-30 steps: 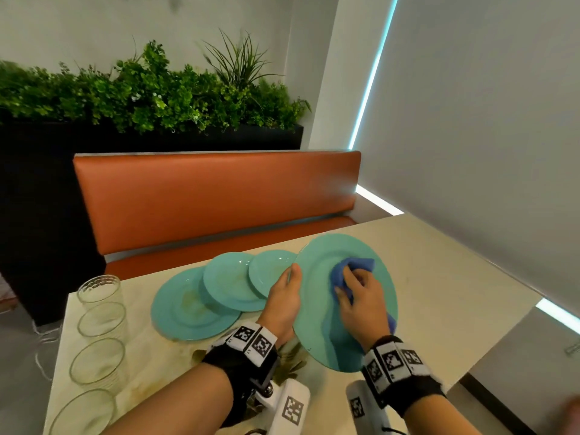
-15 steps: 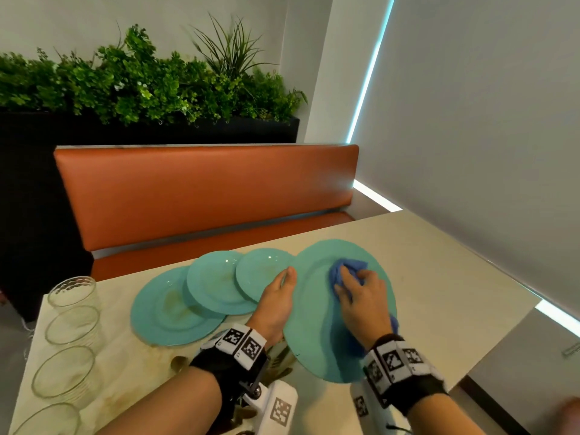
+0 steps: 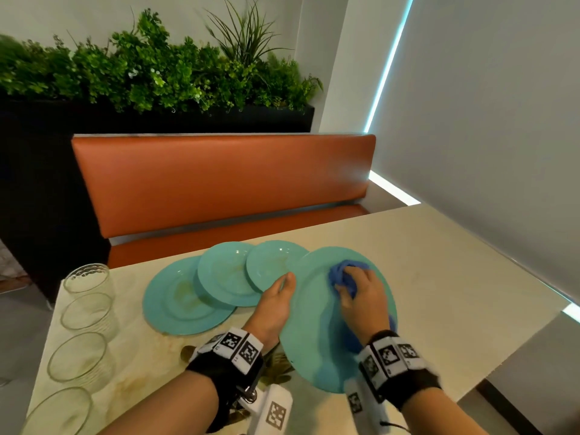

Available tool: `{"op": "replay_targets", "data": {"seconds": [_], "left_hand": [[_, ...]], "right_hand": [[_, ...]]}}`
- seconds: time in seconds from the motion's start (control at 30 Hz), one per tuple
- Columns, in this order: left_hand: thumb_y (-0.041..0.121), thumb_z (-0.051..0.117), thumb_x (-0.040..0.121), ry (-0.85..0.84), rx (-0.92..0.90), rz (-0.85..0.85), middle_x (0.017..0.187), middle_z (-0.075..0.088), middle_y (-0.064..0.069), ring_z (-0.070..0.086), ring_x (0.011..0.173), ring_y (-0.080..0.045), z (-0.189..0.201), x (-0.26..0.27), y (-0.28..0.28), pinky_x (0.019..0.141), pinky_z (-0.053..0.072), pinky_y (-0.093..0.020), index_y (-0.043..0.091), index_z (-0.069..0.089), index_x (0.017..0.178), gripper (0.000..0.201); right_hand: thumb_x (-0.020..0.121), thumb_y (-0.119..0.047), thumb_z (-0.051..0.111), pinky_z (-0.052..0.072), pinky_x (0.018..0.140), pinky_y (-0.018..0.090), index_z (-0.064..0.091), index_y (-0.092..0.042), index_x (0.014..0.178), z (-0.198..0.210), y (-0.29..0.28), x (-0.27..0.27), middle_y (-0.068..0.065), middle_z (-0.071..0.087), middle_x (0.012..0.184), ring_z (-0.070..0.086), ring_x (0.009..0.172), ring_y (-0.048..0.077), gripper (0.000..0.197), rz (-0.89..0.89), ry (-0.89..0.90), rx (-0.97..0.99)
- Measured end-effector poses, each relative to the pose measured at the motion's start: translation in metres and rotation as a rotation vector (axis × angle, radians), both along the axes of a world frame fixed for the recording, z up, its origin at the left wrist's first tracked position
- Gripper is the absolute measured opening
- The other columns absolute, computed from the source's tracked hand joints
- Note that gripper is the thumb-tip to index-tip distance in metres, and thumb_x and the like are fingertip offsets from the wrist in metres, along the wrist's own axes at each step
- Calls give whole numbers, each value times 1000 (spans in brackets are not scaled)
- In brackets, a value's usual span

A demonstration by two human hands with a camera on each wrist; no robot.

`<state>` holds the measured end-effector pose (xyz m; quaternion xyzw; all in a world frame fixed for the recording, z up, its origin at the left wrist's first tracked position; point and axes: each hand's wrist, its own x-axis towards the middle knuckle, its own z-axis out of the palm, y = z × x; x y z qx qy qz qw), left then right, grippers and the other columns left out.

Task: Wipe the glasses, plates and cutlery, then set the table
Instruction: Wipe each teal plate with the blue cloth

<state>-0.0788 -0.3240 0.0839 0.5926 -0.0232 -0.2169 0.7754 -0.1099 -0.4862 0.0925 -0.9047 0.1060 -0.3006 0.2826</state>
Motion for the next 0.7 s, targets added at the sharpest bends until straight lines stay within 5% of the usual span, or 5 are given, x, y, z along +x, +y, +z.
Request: {"op": "replay_targets", "data": {"seconds": [0.1,0.2,0.33,0.5,0.7], "left_hand": [[74,53,70,-29,-5,53,133,58,-2,53,125,-20,-7,6,1,111,36,-46,18,55,130,82],[51,44,94,30,-41,151,117,67,0,62,110,-19,3,13,19,101,45,-42,20,61,118,43],[40,35,100,55,-53,113,112,67,4,64,103,-16,-3,16,32,90,51,-38,32,62,107,28],[36,34,101,-11,-15,4,111,66,6,62,105,-12,-1,-2,12,89,50,-30,28,60,105,27],[39,39,99,-6,-18,125,120,66,-3,61,112,-22,-9,2,23,103,44,-46,24,62,111,31]], "right_hand": [[73,-14,62,38,81,17,69,-13,89,-20,48,-26,8,60,89,51,85,16,18,271,6,25],[79,-25,56,29,79,0,65,-27,94,-47,31,-55,5,57,88,43,84,3,17,548,277,-66],[57,0,69,29,67,10,69,-23,72,-35,-24,-44,4,56,71,44,67,11,27,397,249,-202],[79,-5,49,42,73,22,56,10,93,-19,-5,1,15,51,86,53,77,20,22,241,69,9],[83,-31,49,36,85,18,52,-30,112,-41,44,-64,5,56,107,55,90,20,30,570,305,-289]]}}
